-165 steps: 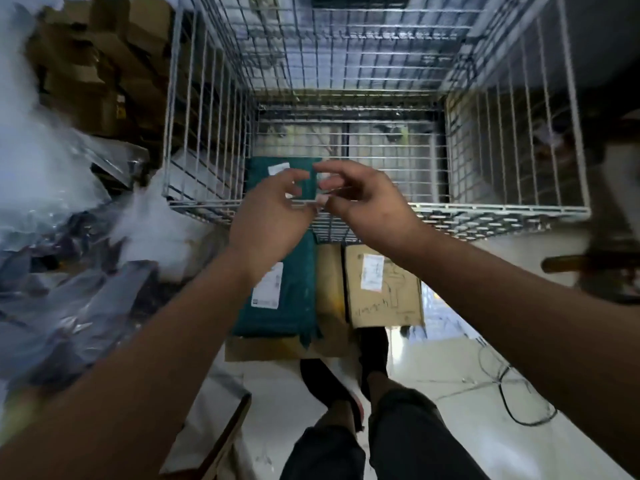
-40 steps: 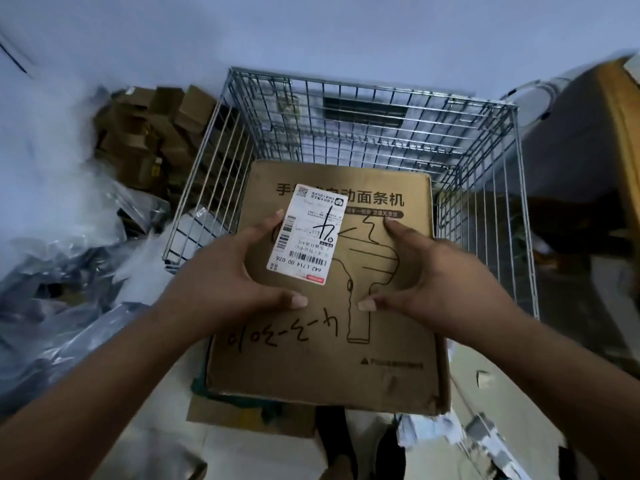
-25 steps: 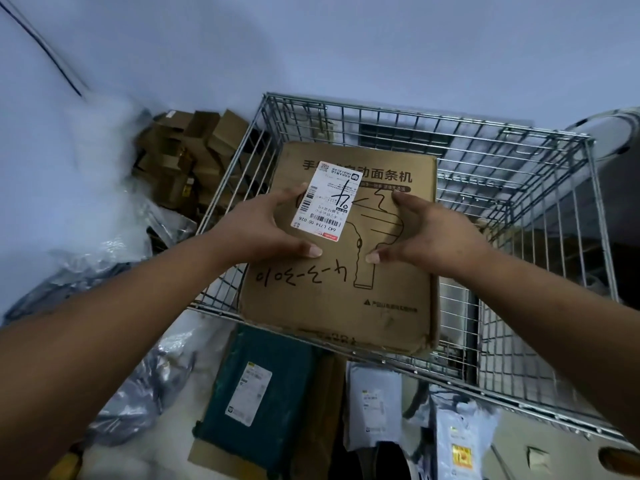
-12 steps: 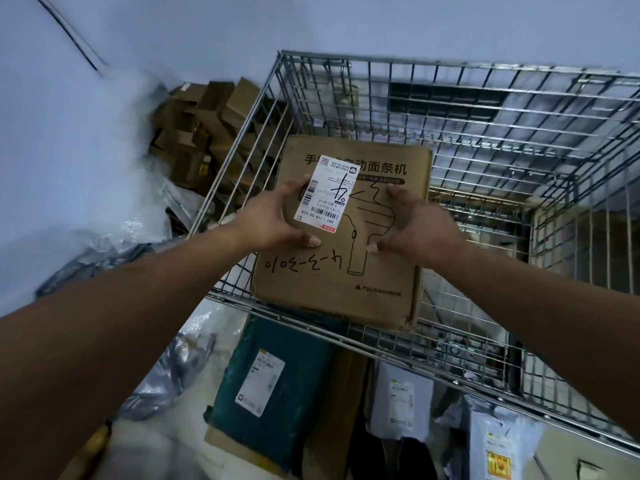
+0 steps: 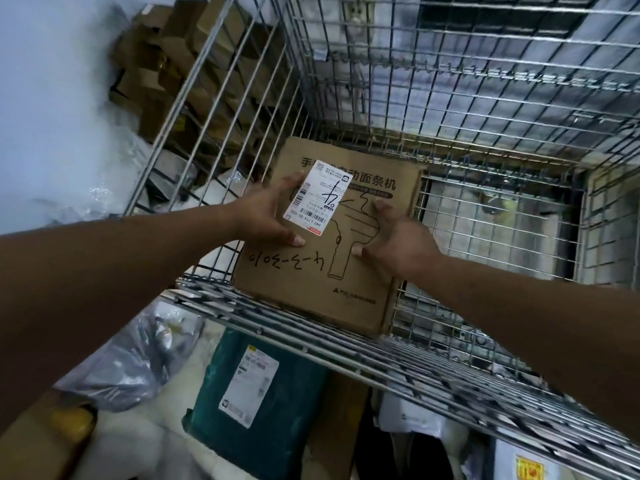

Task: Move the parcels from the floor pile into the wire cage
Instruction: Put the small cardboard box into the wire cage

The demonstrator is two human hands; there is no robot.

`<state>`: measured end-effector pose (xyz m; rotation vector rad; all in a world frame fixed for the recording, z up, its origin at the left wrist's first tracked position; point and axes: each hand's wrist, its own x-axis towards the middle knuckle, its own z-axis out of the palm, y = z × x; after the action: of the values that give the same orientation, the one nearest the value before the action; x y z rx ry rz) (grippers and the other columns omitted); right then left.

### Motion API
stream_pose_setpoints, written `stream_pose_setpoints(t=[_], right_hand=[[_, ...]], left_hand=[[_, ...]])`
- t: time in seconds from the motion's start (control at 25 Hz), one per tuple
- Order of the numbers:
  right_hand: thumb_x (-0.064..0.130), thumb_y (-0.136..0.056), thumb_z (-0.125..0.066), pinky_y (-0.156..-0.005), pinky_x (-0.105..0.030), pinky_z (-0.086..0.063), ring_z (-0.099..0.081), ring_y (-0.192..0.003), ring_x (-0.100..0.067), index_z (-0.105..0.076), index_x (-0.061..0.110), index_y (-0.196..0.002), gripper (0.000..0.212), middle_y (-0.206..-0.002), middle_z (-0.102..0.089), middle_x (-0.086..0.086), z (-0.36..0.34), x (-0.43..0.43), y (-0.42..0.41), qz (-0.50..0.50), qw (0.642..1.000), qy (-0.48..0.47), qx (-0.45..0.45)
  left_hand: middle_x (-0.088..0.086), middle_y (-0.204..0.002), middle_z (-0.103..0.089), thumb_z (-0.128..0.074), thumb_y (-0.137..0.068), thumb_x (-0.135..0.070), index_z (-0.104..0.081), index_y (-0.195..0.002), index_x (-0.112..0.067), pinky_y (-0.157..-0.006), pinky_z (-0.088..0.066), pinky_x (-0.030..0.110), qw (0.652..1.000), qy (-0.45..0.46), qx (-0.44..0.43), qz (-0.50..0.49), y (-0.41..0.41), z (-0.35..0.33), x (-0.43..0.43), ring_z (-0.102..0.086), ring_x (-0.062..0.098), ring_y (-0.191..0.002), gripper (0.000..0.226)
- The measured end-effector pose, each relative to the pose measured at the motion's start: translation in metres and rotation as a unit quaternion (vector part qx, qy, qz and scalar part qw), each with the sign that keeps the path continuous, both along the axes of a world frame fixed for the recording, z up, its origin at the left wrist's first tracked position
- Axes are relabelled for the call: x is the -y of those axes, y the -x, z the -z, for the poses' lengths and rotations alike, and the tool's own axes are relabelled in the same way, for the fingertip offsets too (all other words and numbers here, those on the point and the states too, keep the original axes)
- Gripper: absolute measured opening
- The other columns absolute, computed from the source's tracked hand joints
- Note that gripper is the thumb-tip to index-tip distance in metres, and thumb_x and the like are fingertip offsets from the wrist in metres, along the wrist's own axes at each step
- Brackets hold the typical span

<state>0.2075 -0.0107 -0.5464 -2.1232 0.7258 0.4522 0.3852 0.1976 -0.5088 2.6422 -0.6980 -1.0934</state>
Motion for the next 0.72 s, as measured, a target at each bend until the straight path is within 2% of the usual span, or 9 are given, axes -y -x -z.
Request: stream_pose_setpoints(t=[0.08, 0.2, 0.4, 0.48, 0.56, 0.6, 0.64, 0.72], right_hand=[[0.057, -0.077, -0.080, -0.111, -0.040, -0.045, -0.051, -0.131, -0.034, -0.017, 0.047, -0.157, 0.102, -0.153, -0.039, -0.013, 0.023, -0.006, -0.008, -0.005, 1.000, -0.016, -0.002], [0.050, -0.080, -0.081, -0.113, -0.041, -0.043, -0.046, -0.134, -0.036, -0.018, 0.048, -0.157, 0.099, -0.152, -0.034, -0.014, 0.051, -0.014, -0.017, -0.005, 0.999, -0.035, -0.005], [0.053, -0.081, -0.078, -0.114, -0.039, -0.038, -0.040, -0.140, -0.036, -0.018, 0.046, -0.158, 0.098, -0.157, -0.029, -0.013, 0.089, -0.026, -0.029, -0.018, 0.999, -0.045, -0.018], [0.049, -0.082, -0.079, -0.114, -0.037, -0.037, -0.038, -0.141, -0.035, -0.020, 0.044, -0.158, 0.096, -0.158, -0.026, -0.012, 0.102, -0.027, -0.031, -0.024, 0.998, -0.044, -0.027], [0.043, -0.083, -0.079, -0.115, -0.035, -0.035, -0.037, -0.143, -0.035, -0.021, 0.042, -0.159, 0.096, -0.160, -0.023, -0.011, 0.111, -0.030, -0.030, -0.032, 0.997, -0.056, -0.031], [0.043, -0.083, -0.079, -0.117, -0.035, -0.033, -0.034, -0.145, -0.035, -0.021, 0.041, -0.159, 0.096, -0.161, -0.020, -0.010, 0.115, -0.031, -0.029, -0.037, 0.997, -0.059, -0.032], [0.043, -0.084, -0.079, -0.119, -0.035, -0.029, -0.030, -0.147, -0.036, -0.020, 0.041, -0.160, 0.096, -0.163, -0.016, -0.010, 0.119, -0.031, -0.027, -0.042, 0.997, -0.061, -0.037], [0.044, -0.086, -0.076, -0.121, -0.034, -0.024, -0.023, -0.151, -0.036, -0.018, 0.040, -0.160, 0.095, -0.167, -0.006, -0.012, 0.124, -0.031, -0.025, -0.054, 0.995, -0.068, -0.052]], left_hand=[[0.019, -0.165, -0.021, -0.088, -0.058, -0.064, 0.010, -0.148, -0.069, -0.122, -0.025, 0.055, 0.999, -0.044, -0.004, 0.030, -0.012, 0.022, -0.002, -0.022, 0.044, -0.150, 0.133], [0.021, -0.166, -0.018, -0.087, -0.072, -0.053, 0.016, -0.153, -0.058, -0.121, -0.024, 0.046, 0.997, -0.060, -0.003, 0.048, -0.027, 0.057, -0.009, -0.017, 0.042, -0.152, 0.132], [0.027, -0.161, -0.025, -0.085, -0.075, -0.055, 0.017, -0.152, -0.059, -0.116, -0.030, 0.050, 0.993, -0.097, 0.005, 0.073, -0.040, 0.094, -0.018, -0.023, 0.044, -0.148, 0.128], [0.029, -0.159, -0.023, -0.078, -0.080, -0.061, 0.006, -0.159, -0.050, -0.115, -0.036, 0.051, 0.980, -0.154, 0.047, 0.116, -0.038, 0.102, -0.012, -0.032, 0.046, -0.144, 0.116], [0.025, -0.161, -0.017, -0.068, -0.086, -0.065, -0.019, -0.161, -0.033, -0.114, -0.038, 0.051, 0.941, -0.218, 0.156, 0.206, -0.026, 0.111, -0.001, -0.031, 0.043, -0.144, 0.096], [0.022, -0.163, -0.013, -0.067, -0.087, -0.063, -0.026, -0.159, -0.027, -0.113, -0.038, 0.051, 0.924, -0.233, 0.180, 0.243, -0.016, 0.115, 0.004, -0.029, 0.042, -0.145, 0.091], [0.020, -0.165, -0.008, -0.069, -0.088, -0.057, -0.025, -0.160, -0.023, -0.113, -0.039, 0.052, 0.922, -0.244, 0.164, 0.252, -0.008, 0.122, 0.006, -0.028, 0.042, -0.145, 0.091], [0.019, -0.167, -0.003, -0.073, -0.090, -0.042, -0.005, -0.164, -0.022, -0.115, -0.039, 0.053, 0.926, -0.266, 0.105, 0.245, 0.001, 0.137, 0.002, -0.027, 0.042, -0.146, 0.102]])
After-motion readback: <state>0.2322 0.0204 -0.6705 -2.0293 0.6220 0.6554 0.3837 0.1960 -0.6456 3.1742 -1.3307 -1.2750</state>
